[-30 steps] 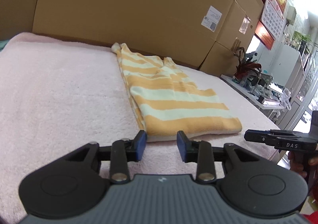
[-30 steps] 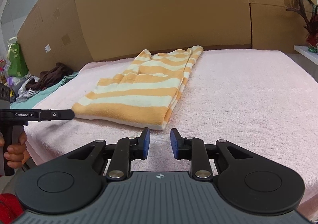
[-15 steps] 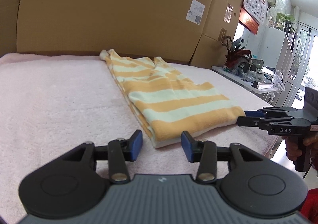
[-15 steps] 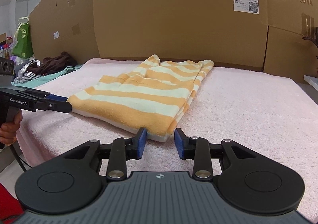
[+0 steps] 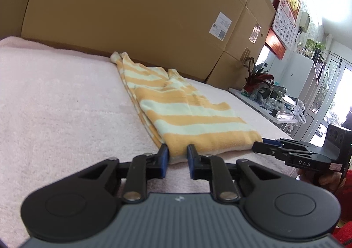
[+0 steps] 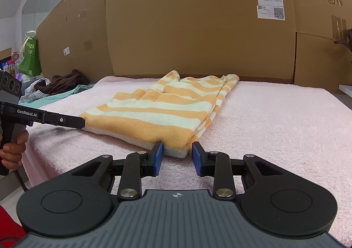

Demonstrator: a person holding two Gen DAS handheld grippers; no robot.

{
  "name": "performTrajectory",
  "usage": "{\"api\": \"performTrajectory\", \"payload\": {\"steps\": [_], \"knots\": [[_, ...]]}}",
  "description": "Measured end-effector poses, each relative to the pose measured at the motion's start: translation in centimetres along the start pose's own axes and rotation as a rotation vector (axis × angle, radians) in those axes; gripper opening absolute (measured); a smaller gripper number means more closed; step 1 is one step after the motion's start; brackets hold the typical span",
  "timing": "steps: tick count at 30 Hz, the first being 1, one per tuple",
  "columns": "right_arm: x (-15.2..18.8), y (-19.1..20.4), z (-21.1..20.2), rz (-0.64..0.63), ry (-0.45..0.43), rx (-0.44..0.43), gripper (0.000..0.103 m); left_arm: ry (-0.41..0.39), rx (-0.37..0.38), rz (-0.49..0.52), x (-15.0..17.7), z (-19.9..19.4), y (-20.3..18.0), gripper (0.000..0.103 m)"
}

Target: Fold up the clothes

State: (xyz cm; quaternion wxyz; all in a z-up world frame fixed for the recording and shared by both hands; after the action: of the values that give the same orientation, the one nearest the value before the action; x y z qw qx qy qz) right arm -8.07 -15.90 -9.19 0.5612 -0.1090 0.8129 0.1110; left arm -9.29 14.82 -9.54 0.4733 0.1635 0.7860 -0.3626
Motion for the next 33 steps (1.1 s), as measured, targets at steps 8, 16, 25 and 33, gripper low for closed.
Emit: {"api": "performTrajectory", "payload": {"steps": [8,16,25,33], "knots": [[-0.5,-0.6,0.0,0.074,0.018,-0.026,0.012,-0.014,-0.010,-0.005,-0.2,-0.1,-0.3,0.006],[-2.1,-0.9,-0.6,0.098,-0.014,-0.069,0.011,-0.061,0.011,-0.005,-1.5,-1.0,-1.0,0.005],[-2.9,-1.0,-3.0,0.096,-0.018,-0.119,0.011,-0.081,0.040,-0.010,-0.8,-3.8,-3.7,0.004],[-3.1,-0.4,-6.7,0.071,-0.001,-0.175,0.011,-0.079,0.072,-0.065,0.3,-6.2,-5.8,0.004]]}}
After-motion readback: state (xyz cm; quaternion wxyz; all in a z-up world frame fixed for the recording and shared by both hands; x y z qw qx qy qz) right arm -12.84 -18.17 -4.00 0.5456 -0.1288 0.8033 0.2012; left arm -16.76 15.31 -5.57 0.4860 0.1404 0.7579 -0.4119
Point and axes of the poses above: each gripper's, at about its wrist camera, not at the fingertips, and z roughly the way its jaws point, y to its left, x to its underside, the point moved 4 cm from there along z, roughly the way its jaws point, and after that the axes turned 10 degrees about x, right-handed, at the moved point
